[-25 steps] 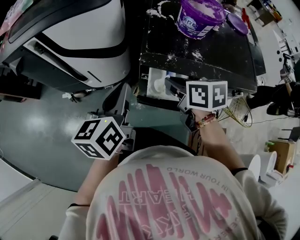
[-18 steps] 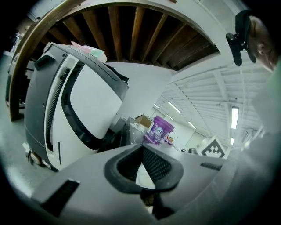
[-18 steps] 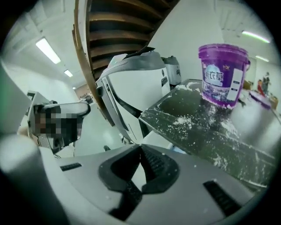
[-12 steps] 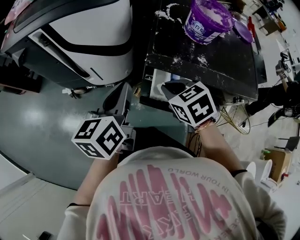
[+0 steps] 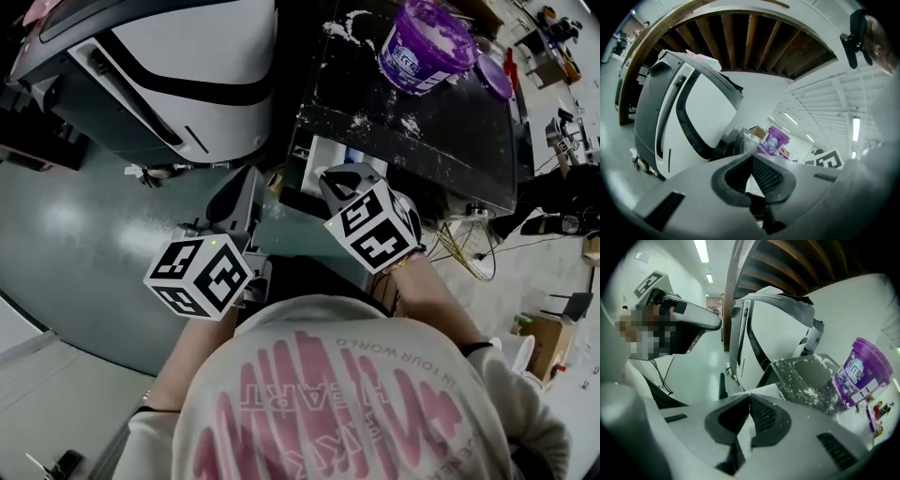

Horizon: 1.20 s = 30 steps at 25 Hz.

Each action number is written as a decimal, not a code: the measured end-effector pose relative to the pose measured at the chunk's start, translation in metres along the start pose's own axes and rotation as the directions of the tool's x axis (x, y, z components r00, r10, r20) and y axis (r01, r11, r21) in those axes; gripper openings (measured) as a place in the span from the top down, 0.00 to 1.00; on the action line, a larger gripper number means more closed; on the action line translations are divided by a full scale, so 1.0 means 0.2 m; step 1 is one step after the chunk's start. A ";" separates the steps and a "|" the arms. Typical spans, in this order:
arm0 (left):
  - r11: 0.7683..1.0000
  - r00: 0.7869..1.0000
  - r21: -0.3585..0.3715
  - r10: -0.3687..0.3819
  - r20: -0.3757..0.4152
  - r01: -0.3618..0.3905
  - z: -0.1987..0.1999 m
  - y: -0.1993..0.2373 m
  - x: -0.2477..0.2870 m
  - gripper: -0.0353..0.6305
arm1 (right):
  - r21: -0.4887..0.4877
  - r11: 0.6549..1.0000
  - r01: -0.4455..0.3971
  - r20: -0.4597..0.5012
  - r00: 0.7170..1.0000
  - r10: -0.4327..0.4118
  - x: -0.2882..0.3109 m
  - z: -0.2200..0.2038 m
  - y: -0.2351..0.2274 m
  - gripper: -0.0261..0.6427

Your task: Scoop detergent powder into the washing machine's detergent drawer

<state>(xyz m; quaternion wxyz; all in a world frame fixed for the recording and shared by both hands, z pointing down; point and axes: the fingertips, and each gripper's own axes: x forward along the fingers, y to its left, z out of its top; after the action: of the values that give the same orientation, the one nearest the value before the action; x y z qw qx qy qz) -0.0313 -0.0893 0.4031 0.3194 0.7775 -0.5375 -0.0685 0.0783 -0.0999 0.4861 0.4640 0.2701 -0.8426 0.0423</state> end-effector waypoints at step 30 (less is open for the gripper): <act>0.975 0.971 -0.030 0.222 0.086 -0.220 -0.12 0.04 -0.37 0.94 | -0.336 0.924 0.186 0.124 0.981 -0.152 -0.04 0.05 0.11 0.96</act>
<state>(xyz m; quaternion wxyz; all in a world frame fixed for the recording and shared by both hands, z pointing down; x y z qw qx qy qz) -0.0578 -0.0161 0.4090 0.3085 0.7058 -0.6336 -0.0725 0.0646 -0.0809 0.4776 0.4651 0.2577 -0.8318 -0.1593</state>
